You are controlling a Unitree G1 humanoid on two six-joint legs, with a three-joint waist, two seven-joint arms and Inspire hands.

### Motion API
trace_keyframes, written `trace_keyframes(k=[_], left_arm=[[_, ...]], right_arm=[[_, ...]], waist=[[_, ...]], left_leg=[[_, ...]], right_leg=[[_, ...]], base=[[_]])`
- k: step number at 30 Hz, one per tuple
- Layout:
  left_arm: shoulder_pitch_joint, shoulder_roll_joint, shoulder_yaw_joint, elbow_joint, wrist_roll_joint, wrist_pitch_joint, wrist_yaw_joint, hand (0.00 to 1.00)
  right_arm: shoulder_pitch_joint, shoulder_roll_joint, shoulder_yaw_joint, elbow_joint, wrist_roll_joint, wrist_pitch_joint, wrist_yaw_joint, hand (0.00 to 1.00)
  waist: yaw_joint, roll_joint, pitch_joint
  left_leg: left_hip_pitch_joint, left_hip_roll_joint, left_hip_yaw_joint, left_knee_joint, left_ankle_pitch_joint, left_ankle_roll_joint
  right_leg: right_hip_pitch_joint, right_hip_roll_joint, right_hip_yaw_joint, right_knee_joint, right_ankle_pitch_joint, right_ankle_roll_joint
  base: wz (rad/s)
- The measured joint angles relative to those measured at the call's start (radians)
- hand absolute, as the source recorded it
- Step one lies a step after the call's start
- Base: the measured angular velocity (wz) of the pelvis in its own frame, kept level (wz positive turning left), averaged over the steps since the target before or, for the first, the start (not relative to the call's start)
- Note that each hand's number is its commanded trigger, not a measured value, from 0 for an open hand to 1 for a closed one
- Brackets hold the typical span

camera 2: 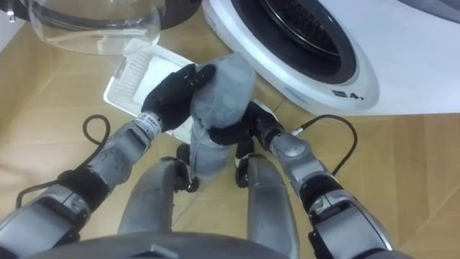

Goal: Put towel into washing machine

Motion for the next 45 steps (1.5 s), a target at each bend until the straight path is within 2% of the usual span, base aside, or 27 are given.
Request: trace_keyframes(k=[1,7,9,13,15,20,25,27,34,38,40,42,45], left_arm=[[0.000,-0.001,0.000,0.000,0.007,0.001,0.005,0.00],[0.027,-0.001,0.050,0.004,0.113,0.022,0.052,0.00],[0.033,0.001,0.058,0.004,0.140,0.035,0.072,0.00],[0.055,0.000,0.084,0.004,0.161,0.061,0.108,0.00],[0.068,0.001,0.125,0.010,0.225,0.069,0.123,0.00],[0.081,0.002,0.194,0.012,0.310,0.085,0.141,0.00],[0.081,0.007,0.198,0.032,0.314,0.120,0.140,0.00],[0.088,0.007,0.197,0.036,0.314,0.152,0.140,0.00],[0.083,0.012,0.197,0.020,0.314,0.175,0.141,0.00],[0.098,0.018,0.196,-0.013,0.313,0.184,0.164,0.00],[0.108,0.030,0.195,-0.039,0.313,0.189,0.174,0.00],[0.108,0.052,0.185,-0.044,0.313,0.191,0.189,0.00],[0.131,0.075,0.184,-0.071,0.313,0.191,0.208,0.00]], right_arm=[[0.000,0.000,0.000,0.008,0.009,0.001,0.005,1.00],[-0.045,-0.015,-0.040,0.129,0.134,0.069,0.039,1.00],[-0.068,-0.047,-0.051,0.161,0.204,0.106,0.053,1.00],[-0.092,-0.076,-0.087,0.202,0.312,0.149,0.061,1.00],[-0.117,-0.093,-0.136,0.252,0.380,0.165,0.066,1.00],[-0.136,-0.140,-0.201,0.277,0.442,0.198,0.075,1.00],[-0.166,-0.161,-0.225,0.300,0.572,0.258,0.095,1.00],[-0.179,-0.169,-0.226,0.303,0.623,0.277,0.104,1.00],[-0.210,-0.191,-0.246,0.309,0.781,0.308,0.131,1.00],[-0.217,-0.202,-0.273,0.315,0.865,0.334,0.140,1.00],[-0.222,-0.205,-0.284,0.316,0.902,0.345,0.140,1.00],[-0.226,-0.208,-0.304,0.316,0.930,0.352,0.134,1.00],[-0.241,-0.228,-0.304,0.309,0.964,0.353,0.131,1.00]], waist=[[0.004,0.002,0.0010],[0.061,0.012,0.0068],[0.086,0.019,0.0101],[0.114,0.019,0.0099],[0.125,0.018,0.0109],[0.133,0.011,0.0151],[0.137,-0.006,0.0258],[0.136,-0.007,0.0252],[0.133,-0.014,0.0234],[0.135,-0.030,0.0219],[0.130,-0.039,0.0223],[0.125,-0.060,0.0222],[0.116,-0.079,0.0205]], left_leg=[[0.000,0.000,0.000,-0.001,0.000,0.000],[0.002,-0.012,-0.002,-0.021,0.005,-0.005],[-0.004,-0.020,-0.004,-0.030,0.011,-0.001],[-0.008,-0.035,-0.008,-0.033,0.018,0.003],[-0.007,-0.042,-0.007,-0.030,0.019,0.006],[-0.011,-0.070,-0.027,-0.033,0.028,0.017],[-0.033,-0.071,-0.034,-0.037,0.035,0.022],[-0.041,-0.078,-0.035,-0.034,0.036,0.023],[-0.053,-0.092,-0.035,-0.021,0.043,0.030],[-0.053,-0.106,-0.034,-0.017,0.045,0.035],[-0.060,-0.107,-0.034,-0.012,0.047,0.037],[-0.063,-0.112,-0.032,0.002,0.047,0.039],[-0.063,-0.115,-0.032,0.013,0.047,0.039]], right_leg=[[0.000,0.000,0.000,0.000,0.000,0.000],[-0.004,-0.007,-0.006,0.000,0.000,0.000],[-0.010,-0.019,-0.012,0.004,-0.004,0.000],[-0.021,-0.034,-0.014,0.017,-0.011,0.006],[-0.022,-0.044,-0.018,0.027,-0.016,0.008],[-0.022,-0.072,-0.034,0.040,-0.030,0.016],[-0.036,-0.085,-0.056,0.048,-0.030,0.017],[-0.041,-0.086,-0.058,0.056,-0.031,0.019],[-0.052,-0.107,-0.068,0.077,-0.041,0.025],[-0.061,-0.124,-0.066,0.103,-0.050,0.029],[-0.068,-0.137,-0.068,0.118,-0.053,0.028],[-0.075,-0.153,-0.069,0.143,-0.067,0.027],[-0.077,-0.153,-0.068,0.160,-0.071,0.025]], base=[[0.00],[0.03],[0.15],[0.10],[0.12],[0.17],[0.13],[0.07],[0.10],[0.08],[0.11],[0.16],[0.06]])
